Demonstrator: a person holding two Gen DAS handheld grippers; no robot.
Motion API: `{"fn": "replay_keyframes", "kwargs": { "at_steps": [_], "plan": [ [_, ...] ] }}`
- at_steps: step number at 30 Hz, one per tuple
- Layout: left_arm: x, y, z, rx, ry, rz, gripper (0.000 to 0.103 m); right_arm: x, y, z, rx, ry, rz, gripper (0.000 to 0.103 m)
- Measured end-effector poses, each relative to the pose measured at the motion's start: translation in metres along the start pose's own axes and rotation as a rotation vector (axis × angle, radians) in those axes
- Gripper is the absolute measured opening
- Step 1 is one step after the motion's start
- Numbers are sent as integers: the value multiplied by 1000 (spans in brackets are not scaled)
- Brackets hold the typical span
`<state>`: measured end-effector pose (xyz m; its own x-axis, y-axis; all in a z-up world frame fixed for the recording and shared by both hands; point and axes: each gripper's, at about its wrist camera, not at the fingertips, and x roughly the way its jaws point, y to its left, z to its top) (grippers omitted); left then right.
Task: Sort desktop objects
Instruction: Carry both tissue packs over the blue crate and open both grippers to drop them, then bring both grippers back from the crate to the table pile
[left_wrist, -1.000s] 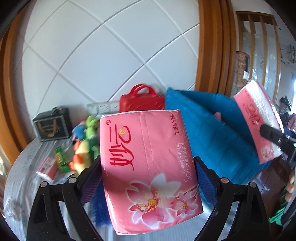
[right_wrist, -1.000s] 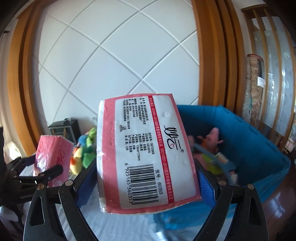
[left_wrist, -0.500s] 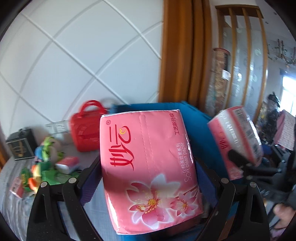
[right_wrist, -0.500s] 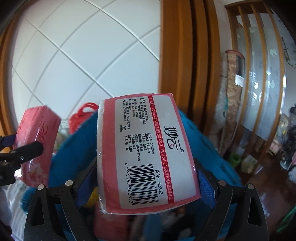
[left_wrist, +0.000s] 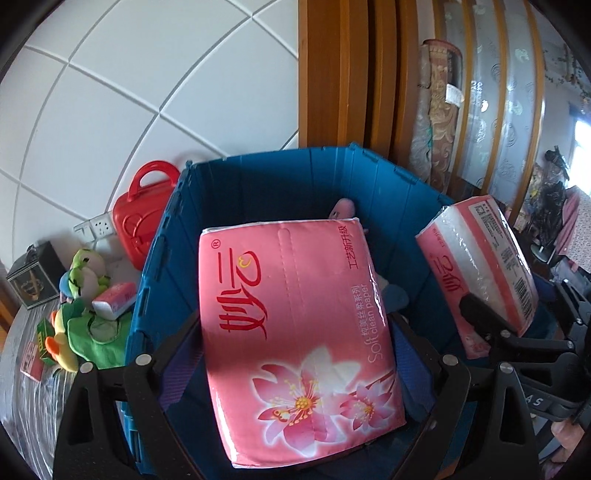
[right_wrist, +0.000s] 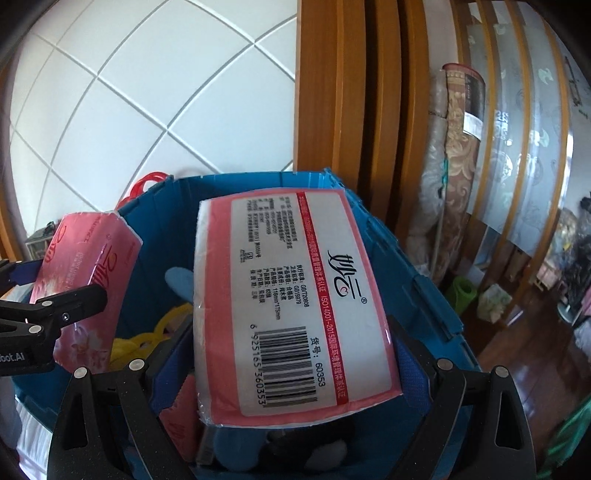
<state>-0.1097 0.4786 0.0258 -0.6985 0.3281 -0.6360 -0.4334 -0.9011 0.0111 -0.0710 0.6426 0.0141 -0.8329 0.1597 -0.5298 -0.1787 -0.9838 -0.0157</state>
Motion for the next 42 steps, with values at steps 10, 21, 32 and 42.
{"fn": "replay_keyframes", "kwargs": {
  "at_steps": [10,21,32,42],
  "plan": [
    [7,-3,-10,15,41,51,95,-8,-6,-7,21,-27,42,103],
    [-18,-1,-8,25,-61,50,101,-16,-1,-12,32,-25,42,103],
    [-39,8,-18,30,-104,24,101,-25,7,-14,18,-26,22,103],
    [-89,58,-35,-44,-247,88,101,-39,52,-10,-47,-54,85,103]
  ]
}}
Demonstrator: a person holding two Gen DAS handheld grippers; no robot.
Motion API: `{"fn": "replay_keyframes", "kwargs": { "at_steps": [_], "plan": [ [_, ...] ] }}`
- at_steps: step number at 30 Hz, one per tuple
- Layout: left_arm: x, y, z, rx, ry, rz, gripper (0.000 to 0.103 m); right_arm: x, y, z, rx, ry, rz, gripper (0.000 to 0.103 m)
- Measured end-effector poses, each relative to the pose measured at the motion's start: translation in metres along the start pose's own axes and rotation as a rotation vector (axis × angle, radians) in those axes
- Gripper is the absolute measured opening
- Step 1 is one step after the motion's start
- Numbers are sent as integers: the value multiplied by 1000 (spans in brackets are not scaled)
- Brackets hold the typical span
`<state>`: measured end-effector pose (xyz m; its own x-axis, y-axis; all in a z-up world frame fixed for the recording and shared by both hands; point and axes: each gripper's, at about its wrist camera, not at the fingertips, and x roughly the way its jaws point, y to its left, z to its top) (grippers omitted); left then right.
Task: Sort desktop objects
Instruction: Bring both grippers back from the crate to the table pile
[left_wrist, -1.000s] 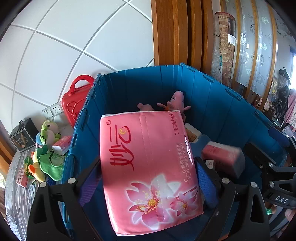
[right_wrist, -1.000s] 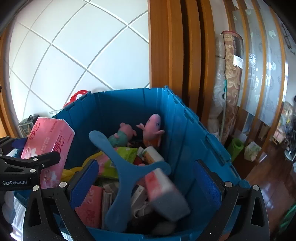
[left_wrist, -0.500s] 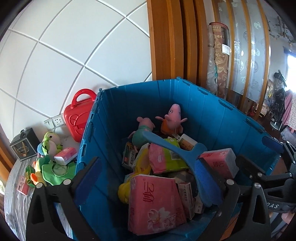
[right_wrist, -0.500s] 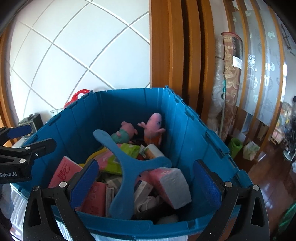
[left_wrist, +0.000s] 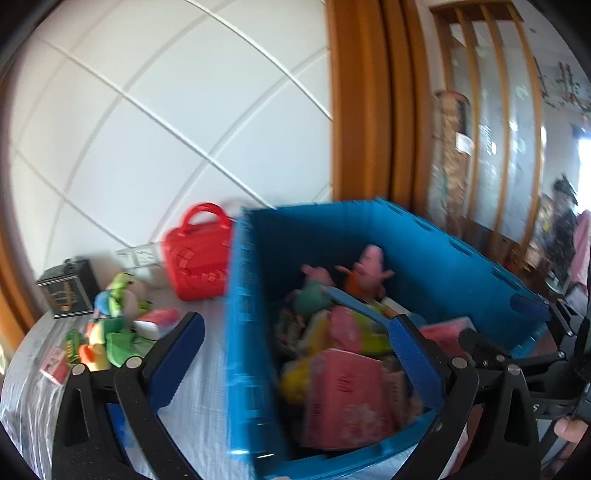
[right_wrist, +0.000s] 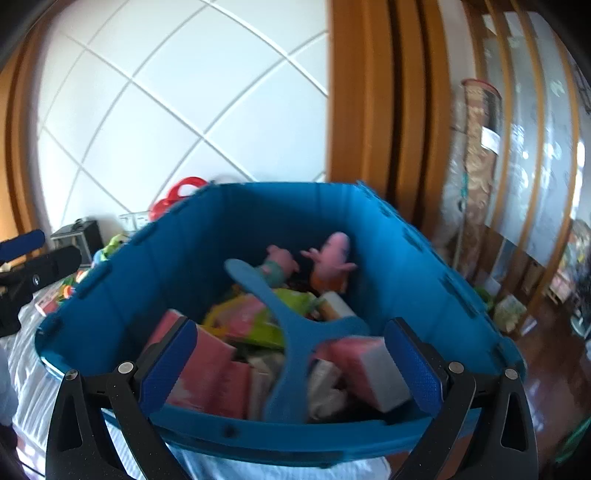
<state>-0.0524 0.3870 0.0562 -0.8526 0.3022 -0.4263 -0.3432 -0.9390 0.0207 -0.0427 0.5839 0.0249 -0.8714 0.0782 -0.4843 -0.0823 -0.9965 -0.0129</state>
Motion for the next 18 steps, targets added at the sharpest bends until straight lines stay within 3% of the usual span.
{"fn": "replay_keyframes", "kwargs": {
  "at_steps": [10,18],
  "plan": [
    [-34,105,-22,-107,-11,111,101,-4,99,17,-113,-54,116,103],
    [-67,232,-61,-185,17,223,101,-6,217,20,-165,-61,203,103]
  ]
}}
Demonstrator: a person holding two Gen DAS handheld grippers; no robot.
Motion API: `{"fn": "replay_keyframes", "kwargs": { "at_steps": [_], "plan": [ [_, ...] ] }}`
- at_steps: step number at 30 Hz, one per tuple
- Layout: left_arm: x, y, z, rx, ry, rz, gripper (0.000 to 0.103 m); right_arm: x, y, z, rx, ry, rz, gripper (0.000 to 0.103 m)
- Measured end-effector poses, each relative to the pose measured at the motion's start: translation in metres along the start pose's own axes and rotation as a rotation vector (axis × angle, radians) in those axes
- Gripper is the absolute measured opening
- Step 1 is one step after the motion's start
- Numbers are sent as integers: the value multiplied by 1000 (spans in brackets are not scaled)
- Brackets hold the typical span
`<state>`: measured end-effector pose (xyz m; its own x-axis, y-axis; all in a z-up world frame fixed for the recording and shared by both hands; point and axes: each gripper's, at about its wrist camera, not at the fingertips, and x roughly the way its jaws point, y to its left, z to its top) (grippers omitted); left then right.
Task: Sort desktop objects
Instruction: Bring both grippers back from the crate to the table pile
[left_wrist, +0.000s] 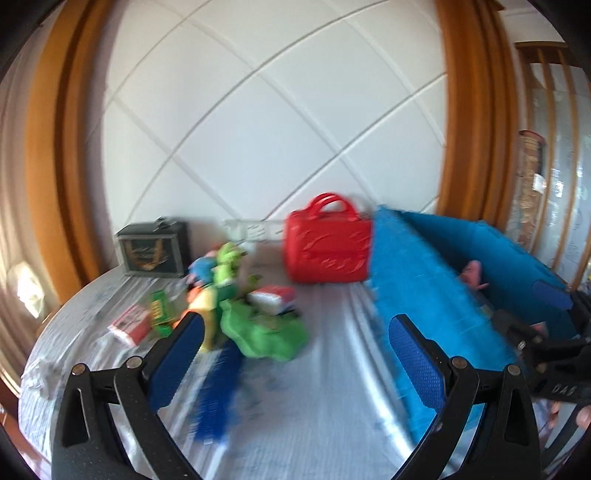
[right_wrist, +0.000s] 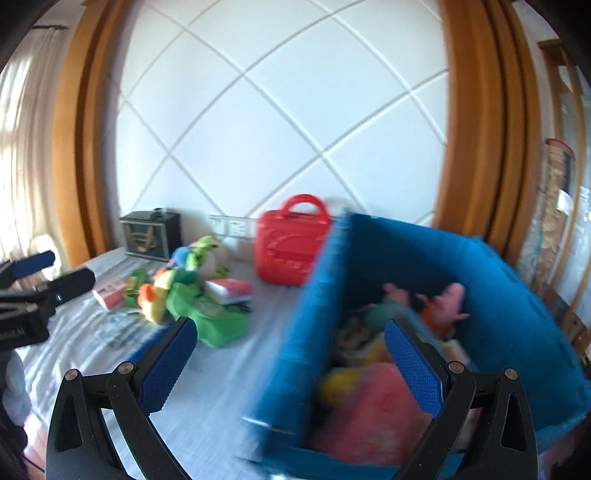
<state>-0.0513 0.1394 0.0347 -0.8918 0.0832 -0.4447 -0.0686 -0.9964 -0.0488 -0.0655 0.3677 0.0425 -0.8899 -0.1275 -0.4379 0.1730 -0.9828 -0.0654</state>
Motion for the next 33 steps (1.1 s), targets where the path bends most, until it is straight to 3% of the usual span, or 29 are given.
{"fn": "replay_keyframes", "kwargs": {
  "at_steps": [6,12,18,30,33],
  "plan": [
    [7,114,-18,-45,89,55,101,31,97,2,-4,68,53,103],
    [30,203,-49,-96,231,123,101,70,177,-21,9,215,121,103],
    [46,237,-76,-133,315,161,101,104,218,-37,-37,329,171,103],
    [68,262,-94,-155,409,332,101,183,242,-53,-17,414,352,103],
    [71,280,-102,-199,439,353,101,200,250,-57,7,451,386,103]
  ]
}}
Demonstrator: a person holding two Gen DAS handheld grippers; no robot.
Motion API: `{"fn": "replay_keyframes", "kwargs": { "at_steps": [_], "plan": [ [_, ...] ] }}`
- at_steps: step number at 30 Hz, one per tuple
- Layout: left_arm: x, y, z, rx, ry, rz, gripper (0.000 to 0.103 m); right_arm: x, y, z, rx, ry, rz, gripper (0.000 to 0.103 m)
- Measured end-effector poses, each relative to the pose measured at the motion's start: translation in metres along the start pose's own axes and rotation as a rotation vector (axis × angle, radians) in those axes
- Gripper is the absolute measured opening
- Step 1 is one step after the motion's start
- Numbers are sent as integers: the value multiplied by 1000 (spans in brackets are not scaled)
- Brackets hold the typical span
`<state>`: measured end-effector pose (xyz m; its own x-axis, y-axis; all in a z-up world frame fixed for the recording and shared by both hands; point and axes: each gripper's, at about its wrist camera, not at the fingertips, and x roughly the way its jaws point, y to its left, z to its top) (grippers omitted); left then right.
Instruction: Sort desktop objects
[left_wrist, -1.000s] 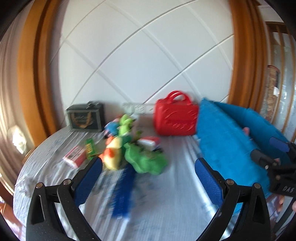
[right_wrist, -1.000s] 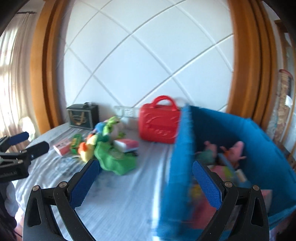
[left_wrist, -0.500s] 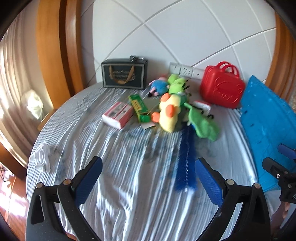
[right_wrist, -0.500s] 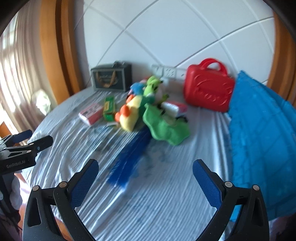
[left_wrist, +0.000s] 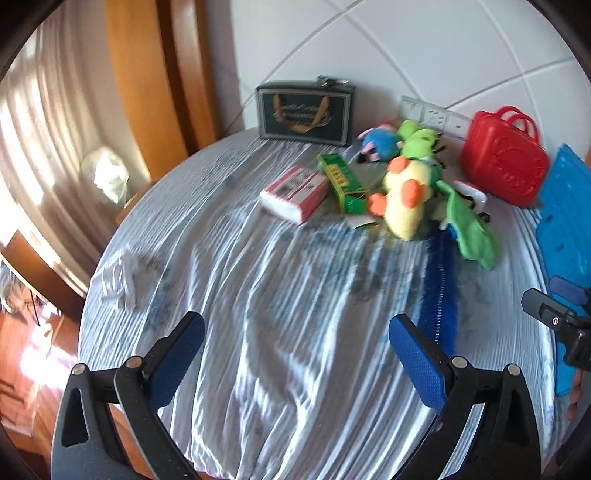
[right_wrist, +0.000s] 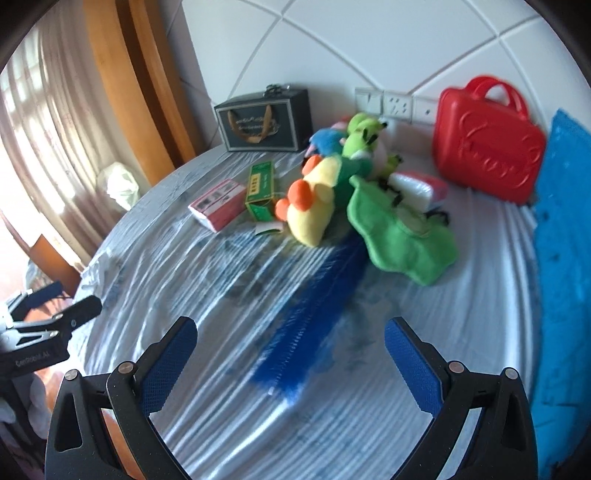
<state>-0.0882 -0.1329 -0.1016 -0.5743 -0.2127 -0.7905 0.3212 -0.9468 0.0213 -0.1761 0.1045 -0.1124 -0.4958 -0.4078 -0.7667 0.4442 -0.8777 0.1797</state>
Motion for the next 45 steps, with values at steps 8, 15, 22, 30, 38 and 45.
{"fn": "replay_keyframes", "kwargs": {
  "at_steps": [8,15,22,30,38,45],
  "plan": [
    [34,50,16,-50,30,13,101,48,15,10,79,95,-34,103],
    [86,86,51,-4,59,-73,101,76,54,29,105,48,-17,103],
    [148,88,100,92,75,-103,101,113,69,68,136,71,-87,103],
    [230,41,162,192,98,-140,101,166,73,130,51,51,-170,103],
    [315,-1,186,292,201,-136,101,227,66,189,-11,67,-196,103],
    [363,0,182,265,277,-183,101,283,73,199,-49,129,-201,103]
  ]
}}
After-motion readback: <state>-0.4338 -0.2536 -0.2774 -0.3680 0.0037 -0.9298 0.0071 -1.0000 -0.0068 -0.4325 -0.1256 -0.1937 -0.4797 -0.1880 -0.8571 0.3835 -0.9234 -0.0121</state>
